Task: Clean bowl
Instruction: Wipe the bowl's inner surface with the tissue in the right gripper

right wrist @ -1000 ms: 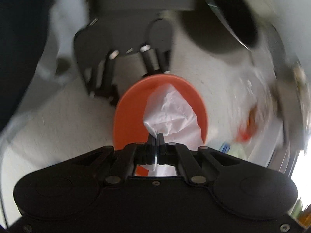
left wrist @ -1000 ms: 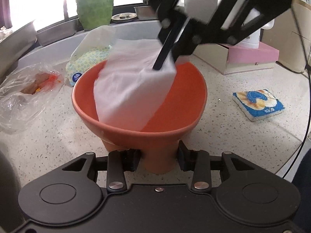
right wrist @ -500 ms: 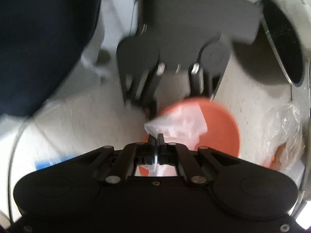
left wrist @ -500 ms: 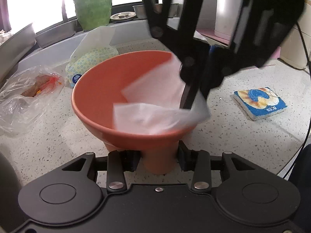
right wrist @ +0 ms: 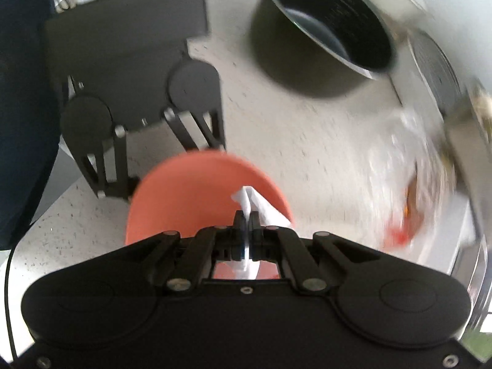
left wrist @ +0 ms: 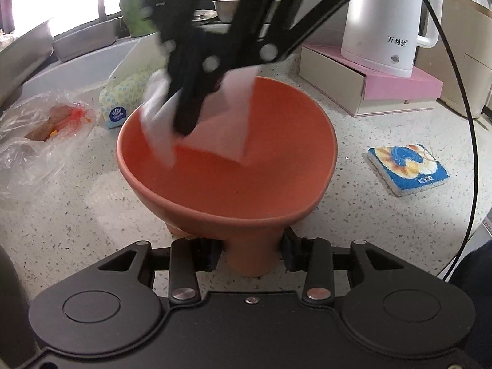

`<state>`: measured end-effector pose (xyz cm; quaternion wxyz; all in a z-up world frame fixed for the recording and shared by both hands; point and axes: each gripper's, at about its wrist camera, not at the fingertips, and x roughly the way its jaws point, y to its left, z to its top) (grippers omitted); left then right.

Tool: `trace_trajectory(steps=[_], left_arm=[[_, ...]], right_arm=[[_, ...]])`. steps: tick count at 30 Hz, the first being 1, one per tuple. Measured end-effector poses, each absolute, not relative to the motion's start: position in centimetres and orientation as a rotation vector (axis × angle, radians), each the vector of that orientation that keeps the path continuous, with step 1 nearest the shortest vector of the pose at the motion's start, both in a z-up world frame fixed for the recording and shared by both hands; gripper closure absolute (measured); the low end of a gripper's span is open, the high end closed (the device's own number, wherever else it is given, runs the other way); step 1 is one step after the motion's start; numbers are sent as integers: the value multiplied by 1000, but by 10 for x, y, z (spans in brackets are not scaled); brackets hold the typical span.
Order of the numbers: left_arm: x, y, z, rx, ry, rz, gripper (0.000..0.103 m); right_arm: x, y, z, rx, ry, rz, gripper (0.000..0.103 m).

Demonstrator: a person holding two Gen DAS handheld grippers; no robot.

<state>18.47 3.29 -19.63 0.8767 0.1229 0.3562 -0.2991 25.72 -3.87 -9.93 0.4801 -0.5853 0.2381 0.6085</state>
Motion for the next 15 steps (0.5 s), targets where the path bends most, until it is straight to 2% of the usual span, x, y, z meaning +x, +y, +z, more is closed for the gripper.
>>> trace_trajectory(steps=[15], left_arm=[[189,30,-193,280,770,-638,65]], right_arm=[[250,-94,-98,-1208,682,1471,101]])
